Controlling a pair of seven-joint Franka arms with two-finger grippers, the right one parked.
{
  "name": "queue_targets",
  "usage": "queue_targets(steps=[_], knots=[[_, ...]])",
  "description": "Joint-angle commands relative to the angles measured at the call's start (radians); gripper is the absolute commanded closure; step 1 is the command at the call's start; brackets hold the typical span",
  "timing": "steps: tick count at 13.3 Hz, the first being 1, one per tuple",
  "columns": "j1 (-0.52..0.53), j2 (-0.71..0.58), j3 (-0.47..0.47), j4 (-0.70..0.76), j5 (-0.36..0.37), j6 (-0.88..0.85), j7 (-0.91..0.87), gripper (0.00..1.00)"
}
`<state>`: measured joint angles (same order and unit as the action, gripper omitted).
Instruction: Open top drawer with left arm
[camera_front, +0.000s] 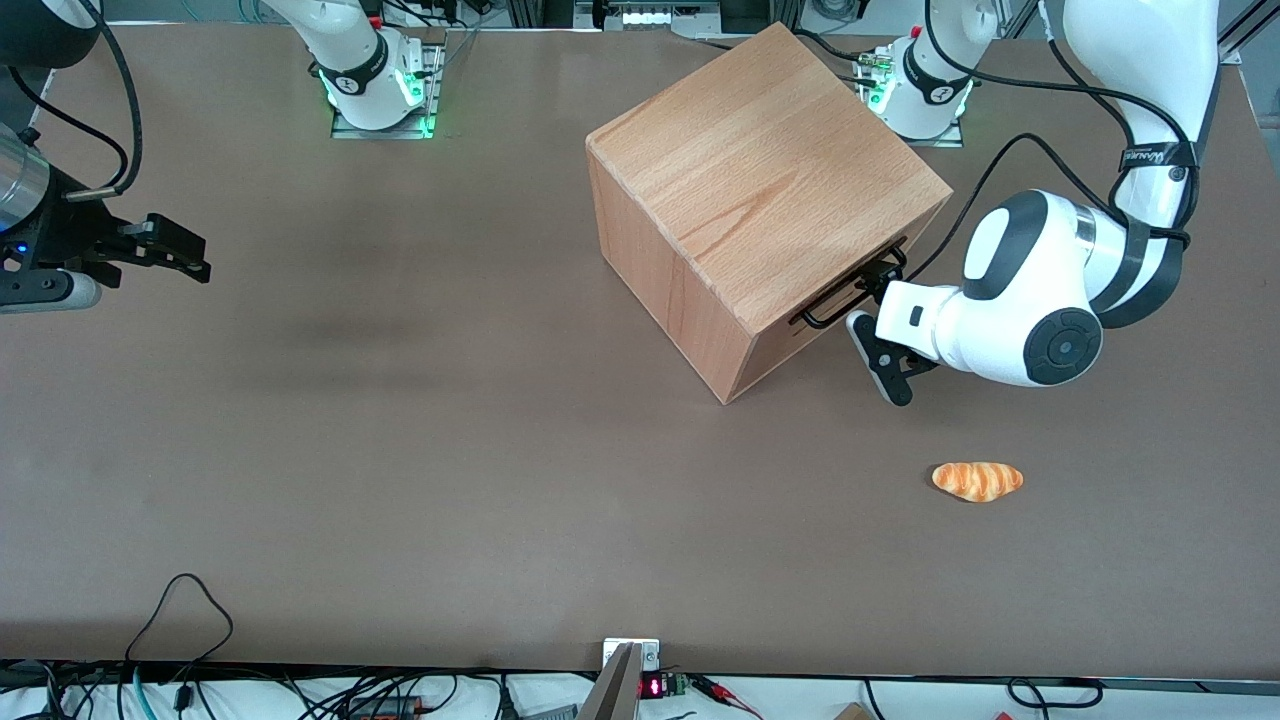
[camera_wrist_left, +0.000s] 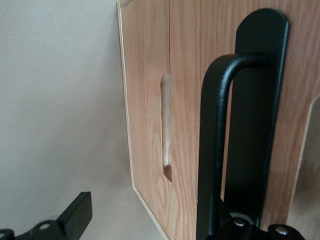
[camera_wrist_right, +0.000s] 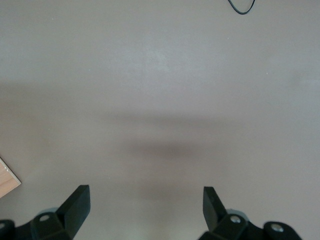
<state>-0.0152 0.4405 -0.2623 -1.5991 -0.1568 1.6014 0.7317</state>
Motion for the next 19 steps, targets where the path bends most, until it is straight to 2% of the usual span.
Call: queue_targets(steps=[1, 10, 14, 19], knots=[[0.000, 0.012, 0.005, 0.014, -0.015, 0.006, 0.023, 0.00], [0.014, 0.023, 0.017, 0.033, -0.007, 0.029, 0.023, 0.00], [0.030, 0.075, 0.018, 0.111, -0.006, 0.028, 0.023, 0.00], [0.050, 0.083, 0.020, 0.123, -0.009, 0.029, 0.023, 0.00]])
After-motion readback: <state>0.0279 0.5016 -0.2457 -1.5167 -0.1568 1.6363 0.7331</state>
